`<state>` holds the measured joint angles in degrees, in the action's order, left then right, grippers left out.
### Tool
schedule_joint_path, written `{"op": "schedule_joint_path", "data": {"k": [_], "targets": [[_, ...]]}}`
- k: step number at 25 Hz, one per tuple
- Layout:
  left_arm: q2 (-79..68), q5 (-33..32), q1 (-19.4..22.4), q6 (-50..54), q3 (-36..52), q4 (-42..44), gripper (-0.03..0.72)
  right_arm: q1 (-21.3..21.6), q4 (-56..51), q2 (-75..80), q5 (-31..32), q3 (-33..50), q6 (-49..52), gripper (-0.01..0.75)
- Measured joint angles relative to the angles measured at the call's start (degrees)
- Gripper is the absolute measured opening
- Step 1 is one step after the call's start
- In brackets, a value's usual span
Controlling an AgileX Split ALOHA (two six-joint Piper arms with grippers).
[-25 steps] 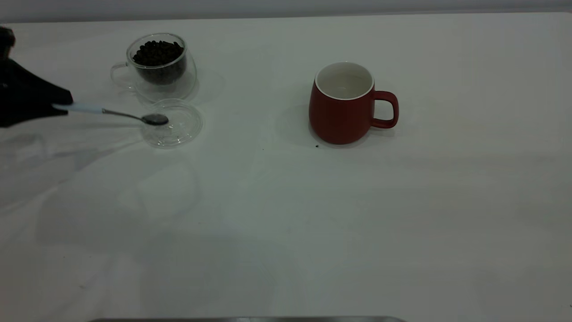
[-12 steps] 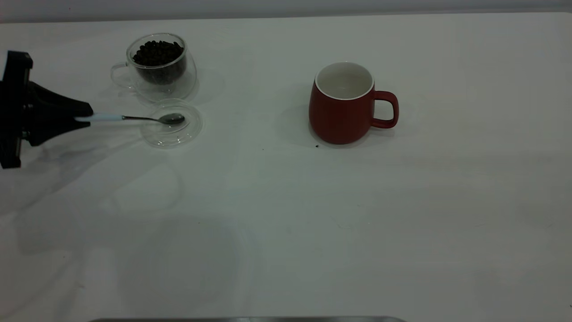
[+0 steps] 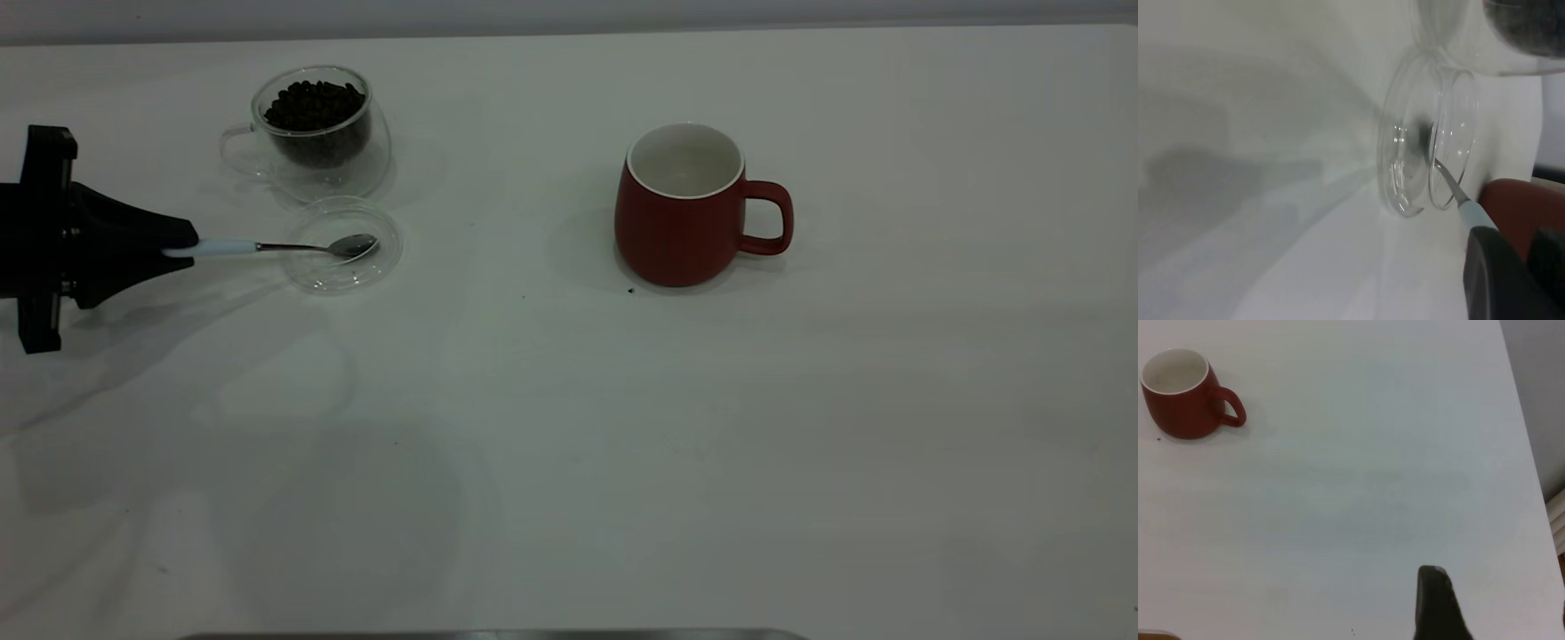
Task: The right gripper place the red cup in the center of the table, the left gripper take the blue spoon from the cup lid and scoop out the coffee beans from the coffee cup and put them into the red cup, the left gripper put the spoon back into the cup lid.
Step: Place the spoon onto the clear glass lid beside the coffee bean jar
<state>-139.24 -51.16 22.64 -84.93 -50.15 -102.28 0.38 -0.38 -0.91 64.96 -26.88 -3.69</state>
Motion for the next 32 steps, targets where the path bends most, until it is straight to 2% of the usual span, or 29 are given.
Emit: {"op": "schedule_joint_path", "data": {"k": [10,32], "targets": [[-2.6,-2.5,0.0,-1.6,0.0,-0.2,0.122,0.0,0.0,0.0,0.0,0.0,0.0,0.476],[-2.6,-2.2,0.0,-3.3,-0.1,-0.2,0.122,0.0,0.0,0.0,0.0,0.0,0.0,0.476]]}}
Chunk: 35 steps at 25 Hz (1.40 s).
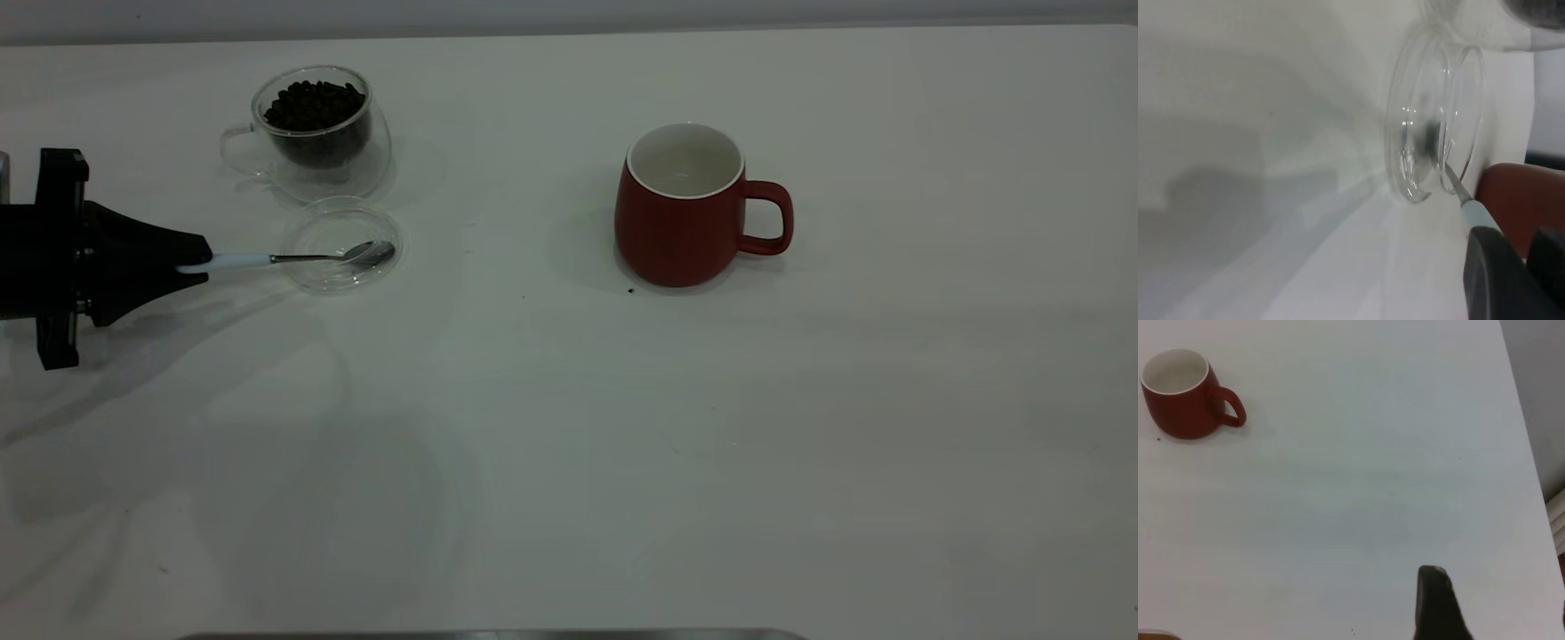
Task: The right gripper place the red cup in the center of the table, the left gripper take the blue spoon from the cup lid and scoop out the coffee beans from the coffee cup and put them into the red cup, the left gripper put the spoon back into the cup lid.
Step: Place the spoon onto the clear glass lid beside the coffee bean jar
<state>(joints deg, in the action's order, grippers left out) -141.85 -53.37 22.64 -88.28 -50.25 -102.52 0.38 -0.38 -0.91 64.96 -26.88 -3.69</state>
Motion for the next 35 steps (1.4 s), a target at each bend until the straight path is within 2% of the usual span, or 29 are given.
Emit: {"op": "schedule_joint_path", "data": {"k": [7,13,20,25,35], "targets": [[0.0,0.9,0.0,0.0,0.0,0.0,0.161,0.0,0.0,0.0,0.0,0.0,0.0,0.476],[-0.2,1.5,0.0,0.0,0.0,0.0,0.292,0.0,0.0,0.0,0.0,0.0,0.0,0.476],[-0.3,1.5,0.0,0.0,0.0,0.0,0.395,0.0,0.0,0.0,0.0,0.0,0.0,0.476],[-0.3,1.4,0.0,0.0,0.0,0.0,0.428,0.0,0.0,0.0,0.0,0.0,0.0,0.476],[-0.3,0.6,0.0,1.8,0.0,4.0,0.435,0.0,0.0,0.0,0.0,0.0,0.0,0.476]]}}
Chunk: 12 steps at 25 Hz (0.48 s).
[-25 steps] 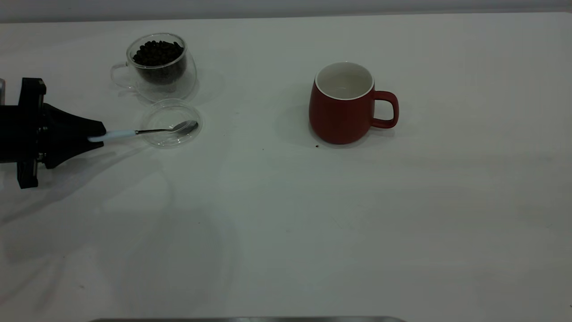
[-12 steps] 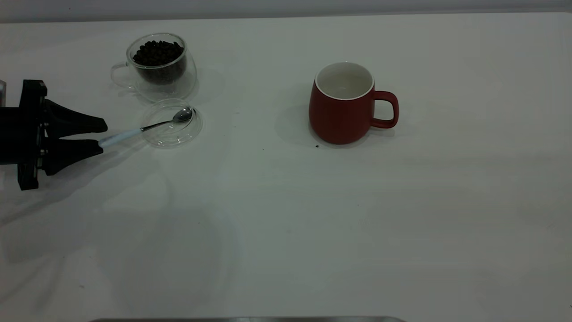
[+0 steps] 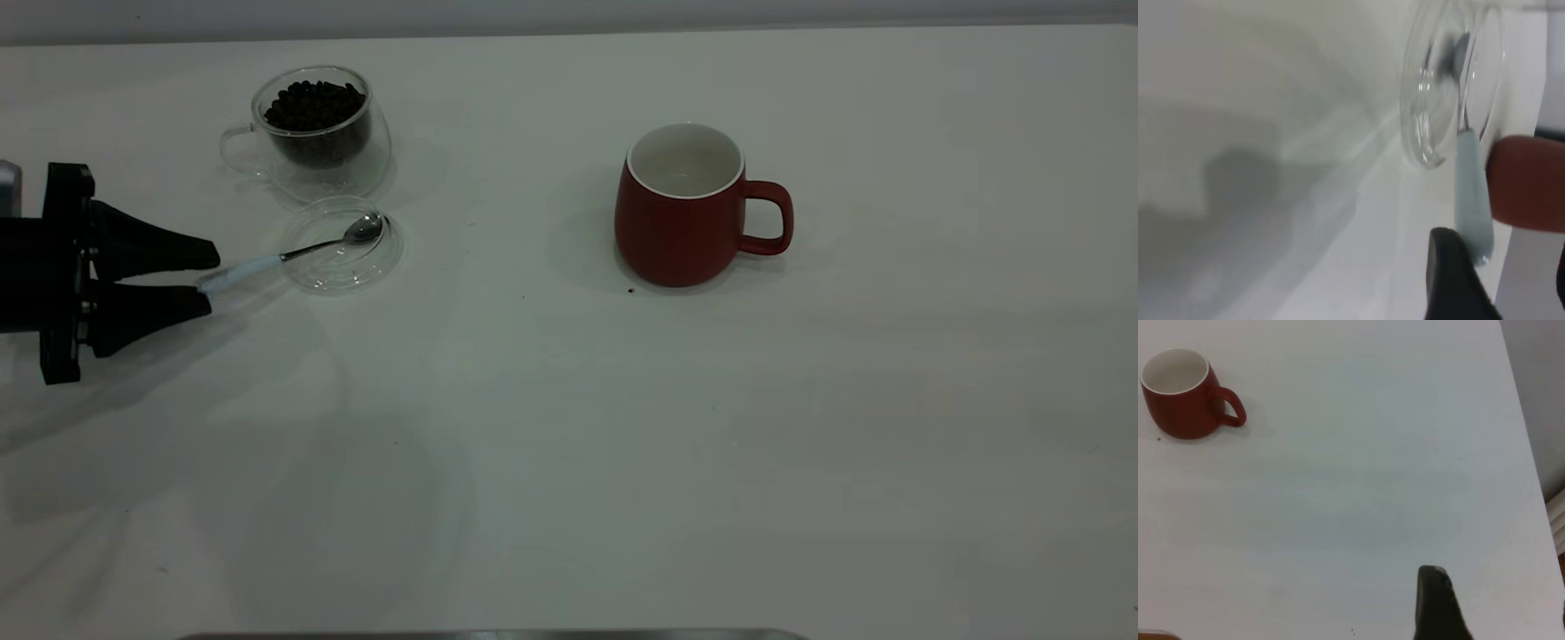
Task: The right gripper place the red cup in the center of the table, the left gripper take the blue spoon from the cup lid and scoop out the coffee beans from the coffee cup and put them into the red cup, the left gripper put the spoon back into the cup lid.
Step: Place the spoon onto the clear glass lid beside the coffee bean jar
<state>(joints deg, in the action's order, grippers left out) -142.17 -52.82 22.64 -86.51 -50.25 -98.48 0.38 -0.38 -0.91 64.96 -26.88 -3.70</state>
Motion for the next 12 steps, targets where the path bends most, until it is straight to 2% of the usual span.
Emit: {"op": "schedule_joint_path", "data": {"k": [12], "targets": [[0.0,0.0,0.0,8.6,0.0,9.6,0.435,0.0,0.0,0.0,0.0,0.0,0.0,0.476]]}}
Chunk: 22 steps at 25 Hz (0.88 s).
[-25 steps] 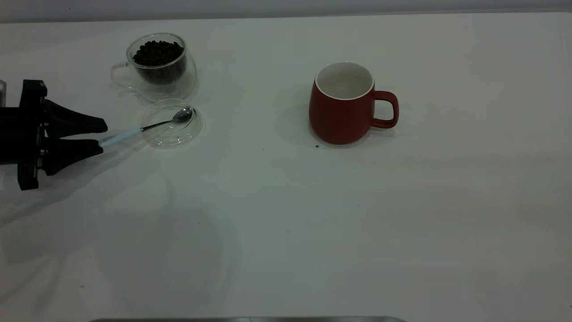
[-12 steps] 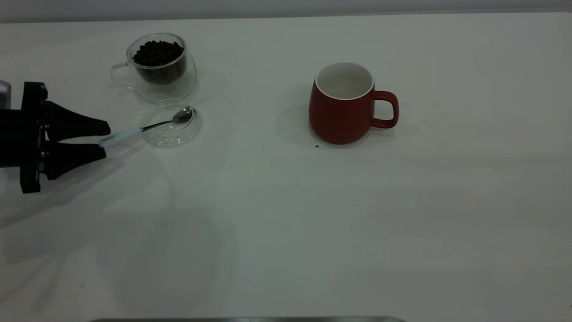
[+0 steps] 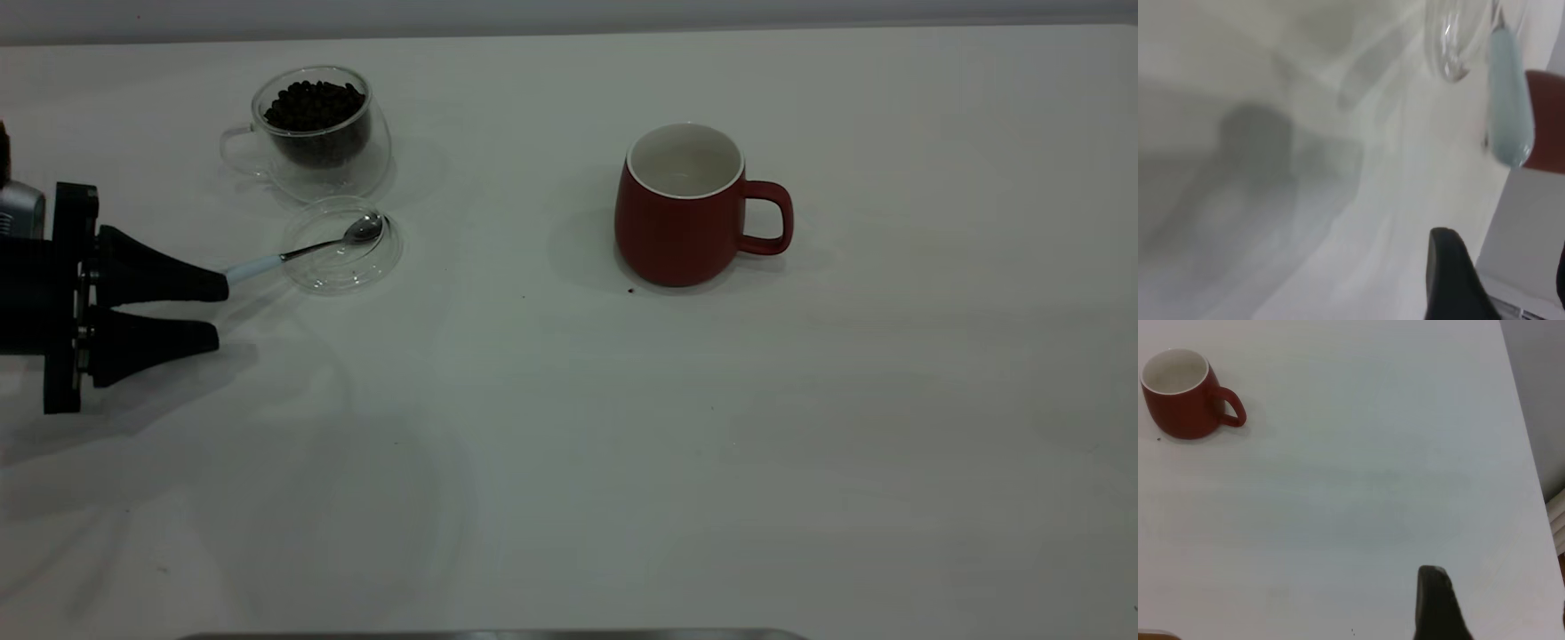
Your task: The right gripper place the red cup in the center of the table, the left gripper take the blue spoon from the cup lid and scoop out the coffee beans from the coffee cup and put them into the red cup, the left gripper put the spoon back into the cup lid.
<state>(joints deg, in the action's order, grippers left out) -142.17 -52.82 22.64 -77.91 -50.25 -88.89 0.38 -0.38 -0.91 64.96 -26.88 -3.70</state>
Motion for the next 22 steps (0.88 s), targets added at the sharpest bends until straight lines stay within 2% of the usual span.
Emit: {"op": "schedule_joint_path", "data": {"k": [5,11,22], "targets": [[0.2,0.3,0.1,4.9,-0.1,4.0,0.437,0.0,0.0,0.0,0.0,0.0,0.0,0.476],[6.7,5.9,0.1,11.2,-0.1,11.0,0.437,0.0,0.0,0.0,0.0,0.0,0.0,0.476],[36.2,8.2,0.1,29.2,0.1,29.3,0.437,0.0,0.0,0.0,0.0,0.0,0.0,0.476]]}}
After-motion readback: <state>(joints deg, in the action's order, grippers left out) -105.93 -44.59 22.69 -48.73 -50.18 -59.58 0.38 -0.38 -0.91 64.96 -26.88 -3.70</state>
